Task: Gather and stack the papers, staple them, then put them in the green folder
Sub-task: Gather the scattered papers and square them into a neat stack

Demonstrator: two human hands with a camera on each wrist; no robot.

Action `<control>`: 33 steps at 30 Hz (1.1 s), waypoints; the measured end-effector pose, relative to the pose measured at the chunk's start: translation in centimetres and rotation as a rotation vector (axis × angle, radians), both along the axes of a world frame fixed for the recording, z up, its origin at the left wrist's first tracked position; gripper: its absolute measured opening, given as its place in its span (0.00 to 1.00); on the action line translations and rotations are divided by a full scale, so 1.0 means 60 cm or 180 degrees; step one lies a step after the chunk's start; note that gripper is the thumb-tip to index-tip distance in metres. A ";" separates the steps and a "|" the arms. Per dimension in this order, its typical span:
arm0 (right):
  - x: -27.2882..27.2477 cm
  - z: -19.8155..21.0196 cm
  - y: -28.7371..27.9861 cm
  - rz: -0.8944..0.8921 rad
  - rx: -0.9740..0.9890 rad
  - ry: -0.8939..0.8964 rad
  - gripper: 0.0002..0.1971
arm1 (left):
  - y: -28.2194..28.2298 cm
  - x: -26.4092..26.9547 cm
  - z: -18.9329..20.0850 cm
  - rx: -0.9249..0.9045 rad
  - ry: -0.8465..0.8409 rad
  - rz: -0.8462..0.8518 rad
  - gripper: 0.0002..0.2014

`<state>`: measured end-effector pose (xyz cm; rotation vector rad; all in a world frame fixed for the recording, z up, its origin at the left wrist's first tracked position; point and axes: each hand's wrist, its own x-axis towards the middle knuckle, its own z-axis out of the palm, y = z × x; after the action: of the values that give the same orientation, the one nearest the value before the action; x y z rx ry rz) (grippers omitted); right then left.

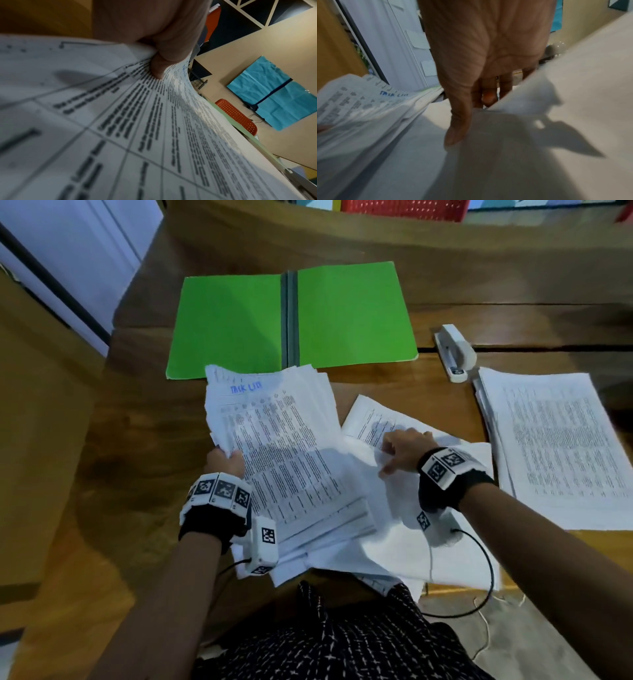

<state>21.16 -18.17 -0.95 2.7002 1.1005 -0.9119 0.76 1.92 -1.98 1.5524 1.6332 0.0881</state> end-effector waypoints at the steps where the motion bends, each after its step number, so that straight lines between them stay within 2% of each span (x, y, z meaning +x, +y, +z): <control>1: -0.003 -0.001 -0.006 0.0001 0.0074 0.0077 0.19 | 0.003 -0.001 -0.001 -0.0009 -0.0011 0.0033 0.20; 5: -0.014 0.002 -0.026 -0.0112 0.0275 0.0307 0.22 | 0.010 -0.004 0.001 0.0002 0.0179 -0.0059 0.22; 7: -0.012 0.030 -0.035 -0.0479 0.0447 0.0182 0.18 | 0.006 -0.005 0.006 0.0030 0.0333 -0.0129 0.23; 8: -0.005 0.050 -0.037 -0.0715 0.0665 -0.0086 0.12 | 0.005 -0.005 0.008 0.0105 0.0438 -0.0152 0.23; 9: 0.003 0.074 -0.039 -0.1009 0.0957 -0.0466 0.06 | 0.003 -0.005 0.009 0.0175 0.0562 -0.0166 0.23; 10: 0.013 0.098 -0.040 -0.1365 0.1378 -0.0838 0.06 | -0.003 -0.002 0.011 0.0212 0.0650 -0.0145 0.23; 12: 0.026 0.148 -0.036 -0.1844 0.2528 -0.1266 0.11 | -0.026 0.005 0.017 0.0323 0.0688 -0.0049 0.22; 14: 0.024 0.197 -0.022 -0.1806 0.3786 -0.1085 0.11 | -0.053 0.011 0.020 0.0457 0.0548 -0.0019 0.24; 16: 0.006 0.222 -0.007 -0.1368 0.4407 -0.0902 0.08 | -0.072 0.010 0.021 0.0454 0.0457 -0.0135 0.27; 18: -0.016 0.205 0.003 -0.0728 0.4291 -0.0622 0.07 | -0.068 0.008 0.021 0.0323 0.0301 -0.0195 0.28; 19: -0.028 0.185 0.006 -0.0510 0.4033 -0.0290 0.09 | -0.059 0.006 0.024 0.0209 0.0137 -0.0231 0.25; 21: -0.051 0.137 0.003 -0.0017 0.3467 0.0049 0.12 | -0.033 0.003 0.023 -0.0036 -0.0412 -0.0407 0.08; 23: -0.067 0.096 -0.008 0.0256 0.2920 0.0095 0.16 | -0.013 -0.002 0.036 -0.0255 -0.1126 -0.0344 0.01; 25: -0.079 0.069 -0.021 0.0316 0.2243 0.0237 0.25 | 0.003 -0.010 0.026 -0.0258 -0.1247 0.0090 0.14; 27: -0.089 0.045 -0.030 0.0538 0.1767 0.0270 0.27 | 0.006 -0.016 0.019 -0.0667 -0.1340 0.0448 0.21; 30: -0.095 0.016 -0.028 0.0875 0.1196 0.0209 0.25 | -0.007 -0.019 0.017 -0.1009 -0.1487 0.0247 0.22; 31: -0.097 0.011 -0.026 0.0934 0.1043 0.0135 0.27 | -0.012 -0.020 0.019 -0.1026 -0.1452 0.0096 0.24; 33: -0.103 0.006 -0.026 0.0804 0.0940 0.0022 0.37 | -0.027 -0.019 0.009 -0.0829 -0.1254 -0.0323 0.19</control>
<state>15.01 -19.70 -0.61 2.6844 1.6496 -0.7711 -0.40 0.30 -1.44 1.3180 1.2039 0.1139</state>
